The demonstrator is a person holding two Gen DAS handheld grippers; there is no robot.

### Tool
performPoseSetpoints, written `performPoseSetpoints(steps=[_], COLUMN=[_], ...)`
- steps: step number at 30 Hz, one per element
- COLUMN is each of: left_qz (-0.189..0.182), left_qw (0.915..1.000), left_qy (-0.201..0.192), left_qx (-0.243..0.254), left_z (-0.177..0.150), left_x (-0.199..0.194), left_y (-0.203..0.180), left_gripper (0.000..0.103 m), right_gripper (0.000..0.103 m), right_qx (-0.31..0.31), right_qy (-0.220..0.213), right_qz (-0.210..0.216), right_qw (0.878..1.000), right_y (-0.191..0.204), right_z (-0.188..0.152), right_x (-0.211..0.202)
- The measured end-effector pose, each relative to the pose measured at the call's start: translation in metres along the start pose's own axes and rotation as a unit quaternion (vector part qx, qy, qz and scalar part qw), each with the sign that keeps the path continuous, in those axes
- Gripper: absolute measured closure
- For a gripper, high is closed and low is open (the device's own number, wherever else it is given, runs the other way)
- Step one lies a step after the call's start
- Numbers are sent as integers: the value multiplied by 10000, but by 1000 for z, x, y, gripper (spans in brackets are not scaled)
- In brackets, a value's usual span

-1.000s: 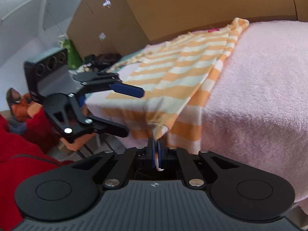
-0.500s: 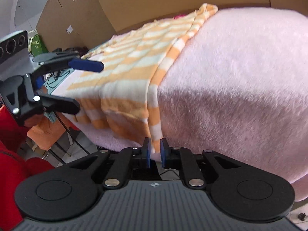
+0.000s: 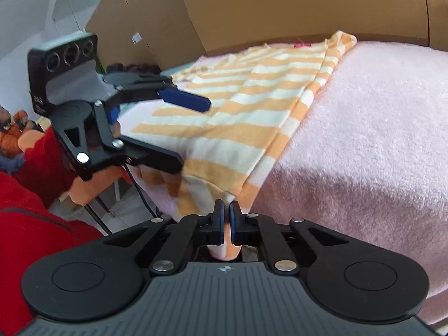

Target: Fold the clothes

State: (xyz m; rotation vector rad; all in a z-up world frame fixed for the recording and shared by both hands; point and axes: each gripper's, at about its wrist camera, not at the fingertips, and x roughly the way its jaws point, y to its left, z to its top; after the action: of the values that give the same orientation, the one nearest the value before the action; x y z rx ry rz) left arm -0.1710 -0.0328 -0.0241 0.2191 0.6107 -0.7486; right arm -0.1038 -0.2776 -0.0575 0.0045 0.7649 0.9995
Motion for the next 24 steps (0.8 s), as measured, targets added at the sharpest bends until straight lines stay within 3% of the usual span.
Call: performPoseSetpoints(steps=[5,8,9,11,13,14,17,18,22,24], left_qz=[-4,-131,-198,-213,-231,-238,-409,-411,-516,-638], left_qw=[9998,9997,9996,9991,9983,9982,9980,9981,9980,9976], left_qy=[172,132,138,160,167,173,194,112,-144,-48], left_qx=[24,130,167,333,500,527,445,440,345,267], left_z=[-3,-3,-4,-8,-12,-12,-6,-2,11,11], left_x=[16,15,15,18,20,20,16,14,11,22], left_y=[2,2,2,-2,-6,-6,-2,-1,4,6], left_gripper=[10,10,10,10,7,6,12,17,15,15], right_gripper=[102,96,96,96,81,64,63,68,74,74], right_qx=[-211,-337,-376,-438,-168,59,314,355,849,1036], right_qy=[171,274,223,-318,-952,-1232,-1223,-1181,-1039,-1006], right_qz=[-90,-143,-139,-14,67,68,-287,-422,-416,-557], right_qw=[9996,9990,9989,9985,9953,9923,9916,9915,9901,9880], right_y=[3,5,4,0,-12,-19,-41,-48,-86,-106], right_z=[2,3,7,29,52,63,101,113,166,194], right_x=[-3,-5,-10,-38,-53,-54,-13,3,58,84])
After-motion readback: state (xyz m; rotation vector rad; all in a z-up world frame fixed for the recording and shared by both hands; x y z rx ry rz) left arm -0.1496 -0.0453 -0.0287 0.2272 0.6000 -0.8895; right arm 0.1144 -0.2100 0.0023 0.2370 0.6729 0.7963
